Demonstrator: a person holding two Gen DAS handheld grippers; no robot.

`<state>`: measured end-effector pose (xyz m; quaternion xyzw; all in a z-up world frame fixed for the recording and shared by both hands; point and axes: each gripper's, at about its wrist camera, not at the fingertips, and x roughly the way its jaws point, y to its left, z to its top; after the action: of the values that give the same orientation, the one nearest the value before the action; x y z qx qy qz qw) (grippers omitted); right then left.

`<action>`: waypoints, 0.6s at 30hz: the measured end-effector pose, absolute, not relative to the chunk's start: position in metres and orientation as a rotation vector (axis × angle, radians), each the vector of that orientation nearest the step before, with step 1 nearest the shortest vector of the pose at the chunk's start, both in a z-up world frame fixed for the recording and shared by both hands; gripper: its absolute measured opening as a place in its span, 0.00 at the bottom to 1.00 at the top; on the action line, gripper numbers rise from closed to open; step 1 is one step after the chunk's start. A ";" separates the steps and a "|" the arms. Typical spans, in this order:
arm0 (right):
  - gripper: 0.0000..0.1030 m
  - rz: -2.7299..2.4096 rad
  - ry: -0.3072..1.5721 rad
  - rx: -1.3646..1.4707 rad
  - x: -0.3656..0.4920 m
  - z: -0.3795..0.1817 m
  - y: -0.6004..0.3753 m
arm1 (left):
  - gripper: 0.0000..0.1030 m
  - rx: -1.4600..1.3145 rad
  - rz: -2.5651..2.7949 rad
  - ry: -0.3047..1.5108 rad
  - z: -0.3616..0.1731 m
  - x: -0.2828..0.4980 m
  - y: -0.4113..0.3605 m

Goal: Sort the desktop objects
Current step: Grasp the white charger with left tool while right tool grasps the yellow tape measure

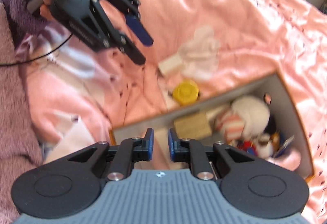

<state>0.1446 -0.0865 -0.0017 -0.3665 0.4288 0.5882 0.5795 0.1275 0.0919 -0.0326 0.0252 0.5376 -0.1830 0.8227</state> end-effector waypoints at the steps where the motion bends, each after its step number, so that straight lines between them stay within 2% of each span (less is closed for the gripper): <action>1: 0.17 1.365 0.989 -0.873 0.142 -0.002 -0.079 | 0.37 0.065 -0.374 1.144 -0.034 0.127 0.095; 5: 0.17 1.356 0.964 -0.933 0.141 0.005 -0.048 | 0.46 0.082 -0.297 1.169 -0.048 0.131 0.104; 18: 0.19 1.338 0.987 -1.169 0.165 -0.066 0.037 | 0.46 -0.007 -0.245 1.236 -0.104 0.158 0.120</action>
<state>0.1647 0.0375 -0.0657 -0.4889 0.4128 0.5595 0.5268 0.1585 0.1200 -0.1036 -0.0032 0.5778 -0.1146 0.8081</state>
